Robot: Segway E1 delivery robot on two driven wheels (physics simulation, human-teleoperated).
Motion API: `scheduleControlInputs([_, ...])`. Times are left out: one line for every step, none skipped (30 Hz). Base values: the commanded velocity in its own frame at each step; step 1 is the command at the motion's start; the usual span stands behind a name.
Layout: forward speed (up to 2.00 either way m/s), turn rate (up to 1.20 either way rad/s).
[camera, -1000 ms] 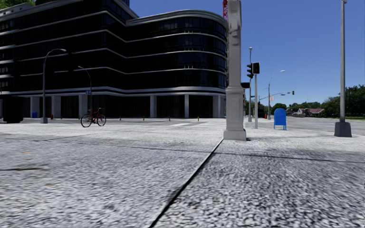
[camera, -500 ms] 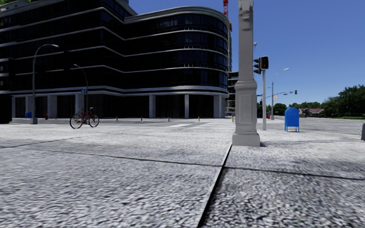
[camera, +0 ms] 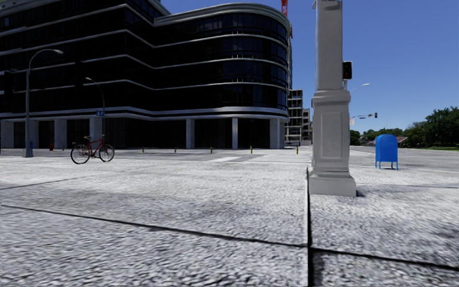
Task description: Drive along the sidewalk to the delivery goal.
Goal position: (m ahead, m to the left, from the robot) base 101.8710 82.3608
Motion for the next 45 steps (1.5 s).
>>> scheduleControlInputs([2.0,0.0])
scheduleControlInputs([2.0,0.0])
scheduleControlInputs([2.0,0.0])
scheduleControlInputs([2.0,0.0])
scheduleControlInputs([2.0,0.0])
scheduleControlInputs([2.0,0.0])
scheduleControlInputs([2.0,0.0])
scheduleControlInputs([2.0,0.0])
scheduleControlInputs([2.0,0.0])
scheduleControlInputs([2.0,0.0])
scheduleControlInputs([2.0,0.0])
scheduleControlInputs([2.0,0.0])
scheduleControlInputs([2.0,0.0])
scheduleControlInputs([2.0,0.0])
scheduleControlInputs([2.0,0.0])
scheduleControlInputs([2.0,0.0])
scheduleControlInputs([2.0,0.0])
scheduleControlInputs([2.0,0.0])
scheduleControlInputs([2.0,0.0])
scheduleControlInputs([2.0,0.0])
scheduleControlInputs([2.0,0.0])
scheduleControlInputs([2.0,0.0])
scheduleControlInputs([2.0,0.0])
scheduleControlInputs([2.0,0.0])
scheduleControlInputs([2.0,0.0])
scheduleControlInputs([2.0,0.0])
scheduleControlInputs([2.0,0.0])
scheduleControlInputs([2.0,0.0])
scheduleControlInputs([2.0,0.0])
scheduleControlInputs([2.0,0.0])
scheduleControlInputs([2.0,0.0])
scheduleControlInputs([2.0,0.0])
scheduleControlInputs([2.0,0.0])
scheduleControlInputs([2.0,0.0])
scheduleControlInputs([2.0,0.0])
scheduleControlInputs([2.0,0.0])
scheduleControlInputs([2.0,0.0])
scheduleControlInputs([2.0,0.0])
scheduleControlInputs([2.0,0.0])
scheduleControlInputs([2.0,0.0])
scheduleControlInputs([2.0,-0.05])
scheduleControlInputs([2.0,-0.05])
scheduleControlInputs([2.0,-0.18])
scheduleControlInputs([2.0,-0.31])
scheduleControlInputs([2.0,-0.37])
